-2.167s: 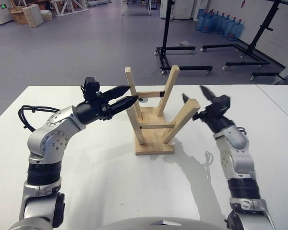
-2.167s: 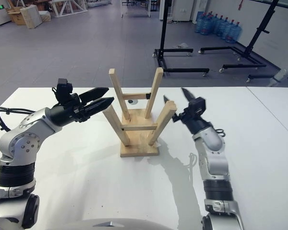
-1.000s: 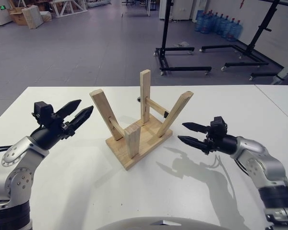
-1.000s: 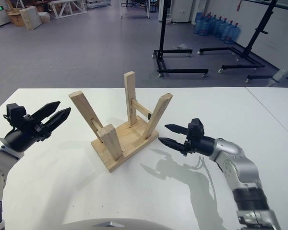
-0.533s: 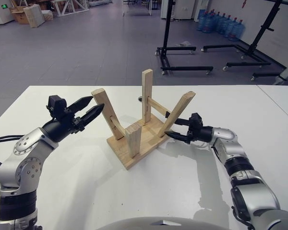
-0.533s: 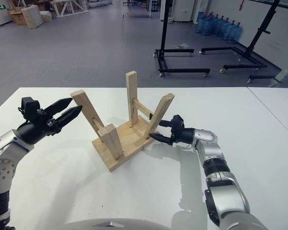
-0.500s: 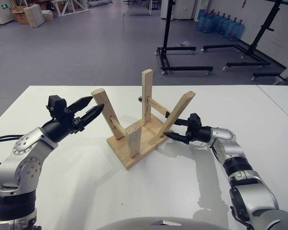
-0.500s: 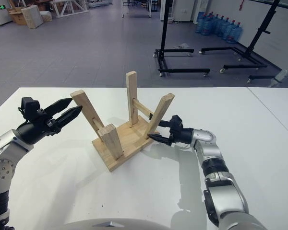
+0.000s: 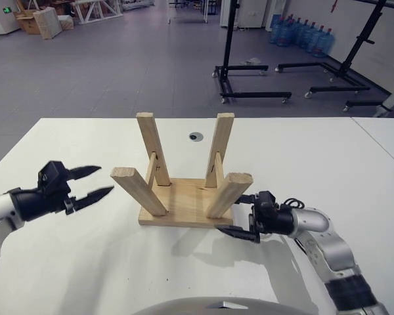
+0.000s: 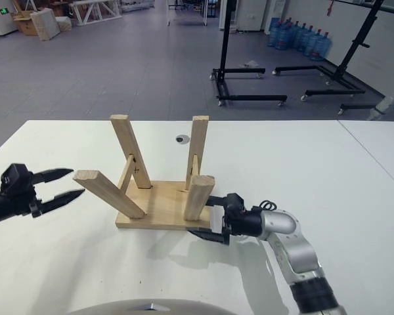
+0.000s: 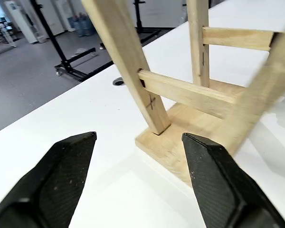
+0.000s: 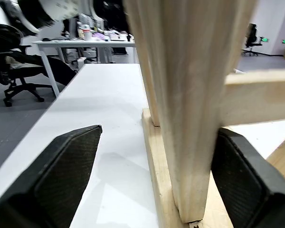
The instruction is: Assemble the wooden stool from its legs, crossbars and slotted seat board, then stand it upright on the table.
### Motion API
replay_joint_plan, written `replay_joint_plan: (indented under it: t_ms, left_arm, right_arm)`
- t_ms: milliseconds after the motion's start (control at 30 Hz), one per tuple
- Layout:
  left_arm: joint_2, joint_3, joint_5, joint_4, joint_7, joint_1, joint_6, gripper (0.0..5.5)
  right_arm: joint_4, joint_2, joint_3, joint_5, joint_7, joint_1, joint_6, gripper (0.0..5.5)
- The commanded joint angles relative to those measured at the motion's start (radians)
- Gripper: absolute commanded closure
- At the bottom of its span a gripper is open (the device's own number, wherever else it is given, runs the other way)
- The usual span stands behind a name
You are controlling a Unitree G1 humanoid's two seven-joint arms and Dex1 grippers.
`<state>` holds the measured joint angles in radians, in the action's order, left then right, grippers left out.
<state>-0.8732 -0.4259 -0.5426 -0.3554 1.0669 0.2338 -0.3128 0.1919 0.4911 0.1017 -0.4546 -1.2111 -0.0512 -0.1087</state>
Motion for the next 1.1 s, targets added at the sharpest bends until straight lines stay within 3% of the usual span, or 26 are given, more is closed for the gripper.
replay_joint_plan:
  t_ms: [33, 300, 467, 867, 1100]
  left_arm:
    - [-0.003, -0.014, -0.055, -0.054, 0.073, -0.003, 0.042, 2.20]
    - [-0.013, 0.060, -0.104, 0.034, 0.146, -0.204, 0.067, 2.20]
    - [-0.023, 0.064, -0.141, -0.019, 0.175, -0.184, 0.036, 2.20]
    - [-0.036, 0.087, -0.207, -0.081, 0.192, -0.199, -0.049, 2.38]
    - [-0.020, 0.127, -0.204, -0.074, 0.171, -0.240, -0.062, 3.38]
  right_arm:
    - [-0.014, 0.076, -0.091, -0.029, 0.013, 0.046, -0.031, 1.67]
    - [-0.026, 0.162, -0.153, -0.121, -0.042, 0.152, -0.122, 1.67]
    - [0.060, 0.202, -0.164, -0.167, -0.050, 0.136, -0.172, 1.67]
    - [0.269, 0.161, -0.181, -0.298, 0.078, 0.096, -0.254, 1.63]
    - [0.222, 0.192, -0.209, -0.337, 0.043, 0.126, -0.276, 2.89]
